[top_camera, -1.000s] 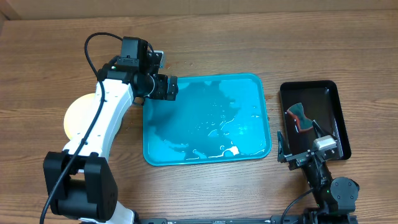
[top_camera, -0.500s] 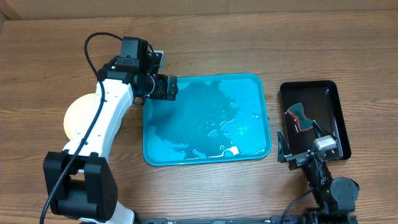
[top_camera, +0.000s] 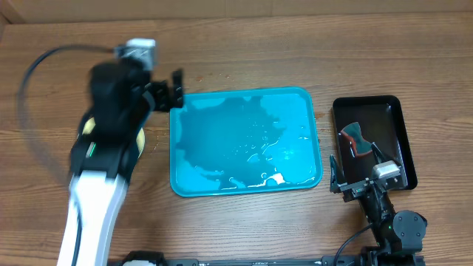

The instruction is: Clean dirty plates on tray and stack at the side

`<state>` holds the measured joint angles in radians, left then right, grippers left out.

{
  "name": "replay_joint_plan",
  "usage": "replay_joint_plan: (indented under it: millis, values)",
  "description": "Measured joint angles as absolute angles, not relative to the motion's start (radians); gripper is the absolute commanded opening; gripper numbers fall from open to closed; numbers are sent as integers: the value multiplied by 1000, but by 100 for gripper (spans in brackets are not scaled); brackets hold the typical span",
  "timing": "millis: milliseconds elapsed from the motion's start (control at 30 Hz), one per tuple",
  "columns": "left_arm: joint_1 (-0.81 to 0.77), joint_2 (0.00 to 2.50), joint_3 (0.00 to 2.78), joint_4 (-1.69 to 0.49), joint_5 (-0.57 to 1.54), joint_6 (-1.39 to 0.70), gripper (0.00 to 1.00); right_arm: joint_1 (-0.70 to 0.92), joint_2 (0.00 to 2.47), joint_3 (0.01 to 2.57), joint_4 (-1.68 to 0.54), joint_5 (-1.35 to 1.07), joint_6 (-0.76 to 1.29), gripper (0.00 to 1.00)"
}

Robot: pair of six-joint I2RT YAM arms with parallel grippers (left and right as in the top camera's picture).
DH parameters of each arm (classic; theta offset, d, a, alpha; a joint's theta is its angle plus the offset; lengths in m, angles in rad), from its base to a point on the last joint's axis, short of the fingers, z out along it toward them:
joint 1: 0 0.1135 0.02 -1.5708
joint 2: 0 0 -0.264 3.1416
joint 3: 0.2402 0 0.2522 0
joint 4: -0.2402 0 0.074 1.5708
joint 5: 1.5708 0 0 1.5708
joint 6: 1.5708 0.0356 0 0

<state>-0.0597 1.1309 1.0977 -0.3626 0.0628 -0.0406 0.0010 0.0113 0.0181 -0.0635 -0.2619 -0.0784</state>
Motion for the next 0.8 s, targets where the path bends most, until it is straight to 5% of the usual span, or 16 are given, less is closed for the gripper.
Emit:
replay_joint_plan:
  millis: [500, 800]
  values:
    - [35, 350, 241, 154, 63, -39, 100, 1, 11, 18, -64, -262, -78, 100]
    - [35, 143, 29, 183, 85, 51, 99, 1, 11, 18, -64, -262, -79, 100]
